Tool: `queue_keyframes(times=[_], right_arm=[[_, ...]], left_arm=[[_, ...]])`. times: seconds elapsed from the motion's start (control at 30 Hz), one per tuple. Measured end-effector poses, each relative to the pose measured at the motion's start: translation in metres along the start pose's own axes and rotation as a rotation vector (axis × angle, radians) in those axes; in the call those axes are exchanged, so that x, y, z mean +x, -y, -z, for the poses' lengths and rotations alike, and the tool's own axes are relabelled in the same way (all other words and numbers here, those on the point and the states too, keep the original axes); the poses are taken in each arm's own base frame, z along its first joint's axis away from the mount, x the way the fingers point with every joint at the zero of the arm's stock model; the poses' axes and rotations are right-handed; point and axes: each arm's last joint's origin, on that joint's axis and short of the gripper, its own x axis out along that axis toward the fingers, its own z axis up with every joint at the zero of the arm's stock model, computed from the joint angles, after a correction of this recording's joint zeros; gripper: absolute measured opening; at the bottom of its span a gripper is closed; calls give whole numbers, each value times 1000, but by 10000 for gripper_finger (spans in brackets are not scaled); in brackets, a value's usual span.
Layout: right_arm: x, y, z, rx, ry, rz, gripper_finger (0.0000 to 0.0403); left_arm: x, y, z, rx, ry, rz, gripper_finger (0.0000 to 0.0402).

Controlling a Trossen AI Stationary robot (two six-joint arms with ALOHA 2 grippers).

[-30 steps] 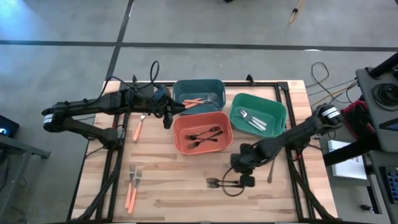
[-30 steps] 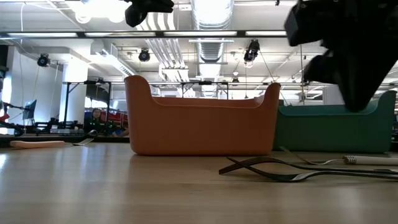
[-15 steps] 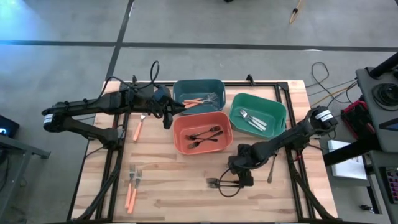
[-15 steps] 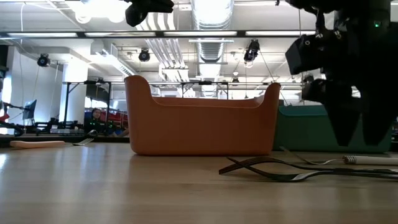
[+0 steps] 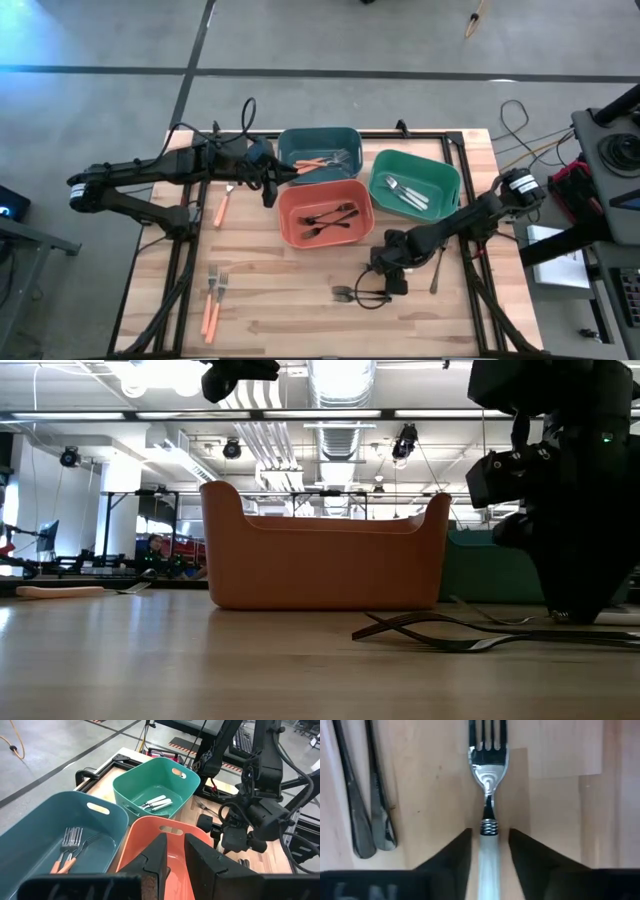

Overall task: Sort silverware by color (type)
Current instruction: Put the white fork into the green bin

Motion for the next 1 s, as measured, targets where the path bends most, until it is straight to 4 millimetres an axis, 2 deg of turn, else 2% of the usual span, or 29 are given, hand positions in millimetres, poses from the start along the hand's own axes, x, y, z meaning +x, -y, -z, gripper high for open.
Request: queue_keyframes(times=[0.2, 0.43, 0.6, 0.7, 0.87, 1.0], right_arm=[[7, 1, 0, -14, 2, -1, 28], [-5, 0, 0, -19, 24, -19, 27], [-27, 0, 2, -17, 68, -44, 27], [-41, 2, 8, 0, 24, -26, 27], [-78, -2, 7, -27, 30, -61, 4], [-111, -4, 5, -32, 83, -72, 3]], left_arm=[[0, -1, 0, 0, 6, -20, 49], [0, -1, 0, 2, 9, -23, 49], [0, -1, -1, 3, 10, -23, 49], [0, -1, -1, 3, 10, -23, 49], [0, -1, -1, 9, 12, -22, 49], [0, 0, -1, 22, 18, -22, 49]])
